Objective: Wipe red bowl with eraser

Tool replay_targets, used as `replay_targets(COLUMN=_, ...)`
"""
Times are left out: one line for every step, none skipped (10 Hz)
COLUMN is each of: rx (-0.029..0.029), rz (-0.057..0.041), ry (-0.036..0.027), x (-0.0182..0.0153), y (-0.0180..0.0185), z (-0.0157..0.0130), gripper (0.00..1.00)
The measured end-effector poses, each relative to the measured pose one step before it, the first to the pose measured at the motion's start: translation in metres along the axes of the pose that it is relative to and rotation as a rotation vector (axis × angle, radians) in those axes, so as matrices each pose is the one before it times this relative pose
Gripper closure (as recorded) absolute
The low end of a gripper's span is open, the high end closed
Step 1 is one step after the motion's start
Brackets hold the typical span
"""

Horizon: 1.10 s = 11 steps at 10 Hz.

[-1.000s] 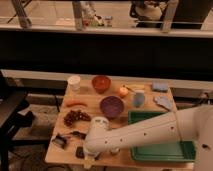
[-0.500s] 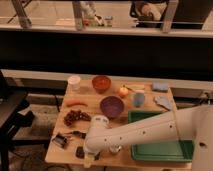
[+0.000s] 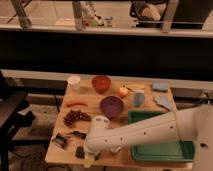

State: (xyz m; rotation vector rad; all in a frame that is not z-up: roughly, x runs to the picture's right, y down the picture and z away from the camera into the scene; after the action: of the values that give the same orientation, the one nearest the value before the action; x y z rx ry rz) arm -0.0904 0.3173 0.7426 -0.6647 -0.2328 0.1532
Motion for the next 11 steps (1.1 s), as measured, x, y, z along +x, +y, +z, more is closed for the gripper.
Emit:
replay_targets(rx=0.00113, rz=0.00017, ry=-0.00128, x=0.00042, y=0.00014, z=-0.00025, gripper=0.2)
replay_targets(rx=0.0015, rz=-0.00155, ry=-0.00107, x=-0.00005, y=0.00005, z=-0.00024, gripper=0.2)
replay_targets(rx=0.00048, rz=-0.00144, ry=-0.00044, x=0.00044, y=0.00047, z=0.00012, gripper=0.2)
replay_targets(rx=0.0009, rz=-0.00109, ry=-0.00011, x=0.00041, y=0.00015, z=0.0, gripper=0.2)
replay_targets(rx=0.00059, rz=-0.00237, ry=0.00034, x=0.00015, y=0.00014, z=0.00031, gripper=0.2)
replay_targets(rx=-0.00129, rz=-0.00416, ry=0.00145, x=0.00084, y=0.00071, z=0.00141, gripper=0.2)
replay_targets(rx=-0.00234, rz=-0.00168, ry=0.00207, x=0.00126, y=0.00066, z=0.00131, gripper=0.2)
replay_targets(rx=-0.00328, rz=-0.00563, ry=0.0048, x=0.0014, y=0.00078, z=0.00232, gripper=0.2)
replay_targets(rx=-0.00883, rz=-0.00073, ry=0.00533, x=0.00142, y=0.00164, z=0.00318, gripper=0.2)
replay_targets(rx=-0.00462, rz=0.00109, ry=0.00643, x=0.0019, y=0.00088, z=0.0019, gripper=0.22)
replay_targets(rx=0.00234, rz=0.00464, ry=0.00422, x=0.00096, y=0.00088, z=0.00047, gripper=0.27)
